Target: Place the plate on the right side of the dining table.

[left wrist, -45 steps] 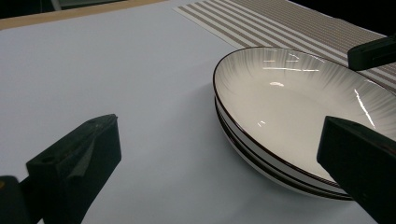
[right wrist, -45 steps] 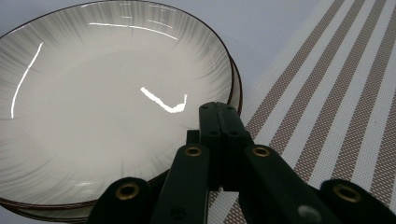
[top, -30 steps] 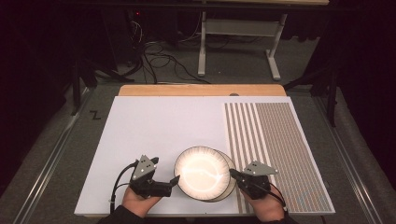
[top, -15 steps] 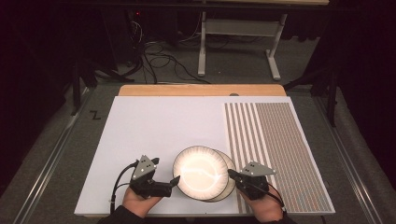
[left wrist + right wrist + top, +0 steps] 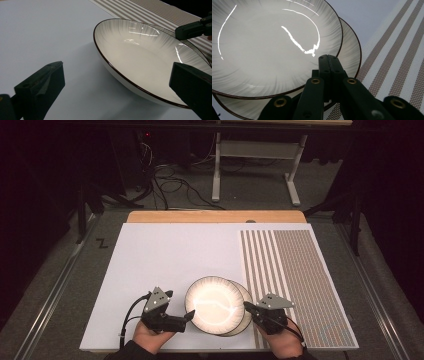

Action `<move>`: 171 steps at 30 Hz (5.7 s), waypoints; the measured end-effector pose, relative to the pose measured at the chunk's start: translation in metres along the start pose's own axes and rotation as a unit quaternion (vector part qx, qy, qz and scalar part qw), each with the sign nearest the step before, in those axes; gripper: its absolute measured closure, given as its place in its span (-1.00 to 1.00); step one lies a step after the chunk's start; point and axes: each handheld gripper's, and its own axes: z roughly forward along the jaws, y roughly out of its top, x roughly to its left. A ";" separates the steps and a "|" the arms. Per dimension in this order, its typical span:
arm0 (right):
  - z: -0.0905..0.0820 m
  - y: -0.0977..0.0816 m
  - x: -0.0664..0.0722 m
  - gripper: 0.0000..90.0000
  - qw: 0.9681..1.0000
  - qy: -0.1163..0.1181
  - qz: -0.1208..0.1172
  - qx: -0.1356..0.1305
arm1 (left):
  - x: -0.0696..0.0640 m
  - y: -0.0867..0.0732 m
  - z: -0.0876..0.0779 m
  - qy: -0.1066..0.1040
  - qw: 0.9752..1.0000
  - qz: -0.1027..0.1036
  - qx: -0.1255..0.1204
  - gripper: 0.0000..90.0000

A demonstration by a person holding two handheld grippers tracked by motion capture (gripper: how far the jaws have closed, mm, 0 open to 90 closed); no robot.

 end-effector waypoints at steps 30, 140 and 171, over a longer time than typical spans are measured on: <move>0.008 0.001 0.013 1.00 1.000 0.017 -0.017 0.007 | -0.004 0.001 0.001 -0.018 1.000 -0.007 0.001 -0.95; -0.056 -0.006 -0.019 -0.65 0.993 0.000 0.030 -0.111 | -0.023 0.007 0.007 -0.021 0.999 -0.013 -0.028 0.49; -0.085 -0.012 -0.018 -0.99 0.989 -0.006 0.032 -0.144 | -0.027 0.007 0.006 -0.016 0.999 0.008 -0.038 0.49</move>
